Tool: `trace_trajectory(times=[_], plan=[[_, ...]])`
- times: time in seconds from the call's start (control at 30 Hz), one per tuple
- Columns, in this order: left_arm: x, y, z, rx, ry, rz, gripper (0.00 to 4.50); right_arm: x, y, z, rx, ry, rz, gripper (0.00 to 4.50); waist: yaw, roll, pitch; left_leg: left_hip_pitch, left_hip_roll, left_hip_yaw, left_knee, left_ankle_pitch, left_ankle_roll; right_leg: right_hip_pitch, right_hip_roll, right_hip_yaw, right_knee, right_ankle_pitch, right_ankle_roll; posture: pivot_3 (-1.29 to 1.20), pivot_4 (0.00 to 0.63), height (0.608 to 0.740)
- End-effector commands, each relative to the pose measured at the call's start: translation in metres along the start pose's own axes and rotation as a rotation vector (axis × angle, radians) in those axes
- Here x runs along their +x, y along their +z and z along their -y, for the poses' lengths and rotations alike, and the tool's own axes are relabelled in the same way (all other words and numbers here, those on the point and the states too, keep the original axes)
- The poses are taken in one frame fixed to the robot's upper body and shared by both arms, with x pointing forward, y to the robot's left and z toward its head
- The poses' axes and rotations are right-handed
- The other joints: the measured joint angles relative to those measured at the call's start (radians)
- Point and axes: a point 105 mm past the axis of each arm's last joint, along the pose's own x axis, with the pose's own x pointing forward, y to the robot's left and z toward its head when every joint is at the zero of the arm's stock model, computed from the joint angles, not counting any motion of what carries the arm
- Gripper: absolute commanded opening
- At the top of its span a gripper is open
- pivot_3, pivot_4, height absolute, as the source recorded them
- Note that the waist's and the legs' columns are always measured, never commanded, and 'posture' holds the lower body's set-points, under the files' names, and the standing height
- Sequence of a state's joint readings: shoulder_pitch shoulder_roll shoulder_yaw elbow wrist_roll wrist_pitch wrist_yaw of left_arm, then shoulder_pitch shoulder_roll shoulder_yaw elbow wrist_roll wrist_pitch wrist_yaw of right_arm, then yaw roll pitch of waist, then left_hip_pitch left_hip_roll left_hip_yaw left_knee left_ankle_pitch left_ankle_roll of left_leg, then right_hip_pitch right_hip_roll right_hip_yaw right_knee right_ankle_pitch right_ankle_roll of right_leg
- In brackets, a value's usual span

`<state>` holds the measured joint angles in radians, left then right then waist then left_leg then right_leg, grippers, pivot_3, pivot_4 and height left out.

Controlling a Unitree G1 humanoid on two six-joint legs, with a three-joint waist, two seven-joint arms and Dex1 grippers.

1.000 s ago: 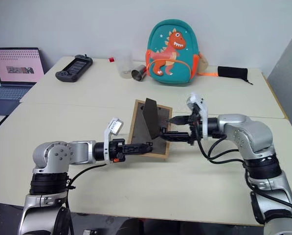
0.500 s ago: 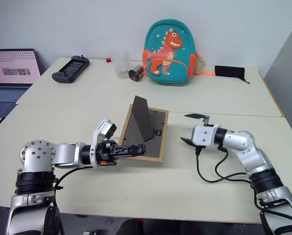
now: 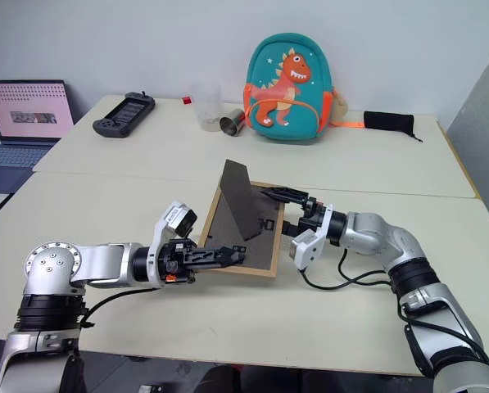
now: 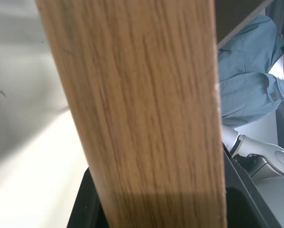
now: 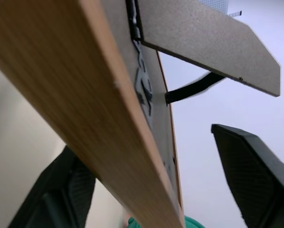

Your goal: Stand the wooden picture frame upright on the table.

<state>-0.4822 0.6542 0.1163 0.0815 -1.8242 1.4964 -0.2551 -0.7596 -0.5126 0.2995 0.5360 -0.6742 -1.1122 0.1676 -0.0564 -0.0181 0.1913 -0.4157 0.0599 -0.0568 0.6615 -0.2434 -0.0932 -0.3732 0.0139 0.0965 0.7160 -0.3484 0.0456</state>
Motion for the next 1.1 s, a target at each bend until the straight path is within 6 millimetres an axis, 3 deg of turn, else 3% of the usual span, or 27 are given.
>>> trace_trajectory(times=[0.03,0.2,0.27,0.43,0.63,0.77,0.87,1.1], plan=[[0.002,0.0,0.012,0.017,-0.029,0.012,1.31,0.004,0.005,0.021,-0.061,-0.076,0.053,2.89,0.0,0.0,0.0,0.0,0.0,0.0,0.0,0.0,0.0,0.0,0.0,0.0,0.0,0.0,0.0,0.0,0.15,0.74],[0.004,-0.003,0.013,0.014,-0.031,0.009,1.31,0.003,0.004,0.021,-0.074,-0.077,0.053,1.69,0.0,0.0,0.0,0.001,0.0,0.0,0.0,0.0,0.0,0.0,0.0,0.0,0.001,0.0,0.0,0.0,0.15,0.74],[0.003,-0.006,0.016,0.022,-0.039,-0.003,2.02,0.003,0.004,0.022,-0.078,-0.078,0.053,1.55,0.0,0.0,0.0,0.001,0.0,0.0,0.0,0.0,0.0,0.0,0.0,0.0,0.001,0.0,0.0,0.0,0.15,0.74],[-0.005,-0.002,0.016,0.033,-0.009,0.005,3.15,-0.001,0.004,0.022,-0.076,-0.083,0.053,1.33,0.0,0.0,0.0,0.001,0.0,0.0,0.0,0.0,0.0,0.0,0.0,0.0,0.001,0.0,0.0,0.0,0.15,0.74],[-0.046,0.037,0.024,0.156,0.132,0.141,4.38,-0.015,-0.006,0.023,0.056,-0.109,-0.01,1.33,-0.001,0.0,0.0,0.001,-0.001,-0.001,0.0,0.0,0.0,0.0,0.001,-0.001,0.001,0.0,0.0,0.0,0.15,0.74],[-0.069,0.047,0.031,0.306,0.274,0.167,4.5,-0.025,-0.016,0.02,0.228,-0.085,-0.091,1.33,-0.001,0.0,0.0,0.001,-0.001,0.0,0.0,0.0,0.0,0.001,0.0,0.0,0.0,0.0,-0.001,0.0,0.15,0.74],[-0.074,0.051,0.024,0.514,0.478,0.155,4.5,-0.027,-0.031,0.02,0.514,-0.109,-0.185,1.33,-0.001,0.0,0.0,0.0,0.0,0.0,-0.001,0.0,0.0,0.001,0.0,0.0,-0.001,0.0,-0.001,0.0,0.15,0.74],[-0.064,0.054,0.006,0.892,0.721,0.142,4.5,-0.015,-0.053,0.034,1.12,-0.212,-0.235,1.33,0.006,0.001,0.001,0.001,0.002,0.0,-0.001,0.0,0.0,0.001,0.001,0.0,0.0,0.001,-0.002,0.0,0.15,0.74]])
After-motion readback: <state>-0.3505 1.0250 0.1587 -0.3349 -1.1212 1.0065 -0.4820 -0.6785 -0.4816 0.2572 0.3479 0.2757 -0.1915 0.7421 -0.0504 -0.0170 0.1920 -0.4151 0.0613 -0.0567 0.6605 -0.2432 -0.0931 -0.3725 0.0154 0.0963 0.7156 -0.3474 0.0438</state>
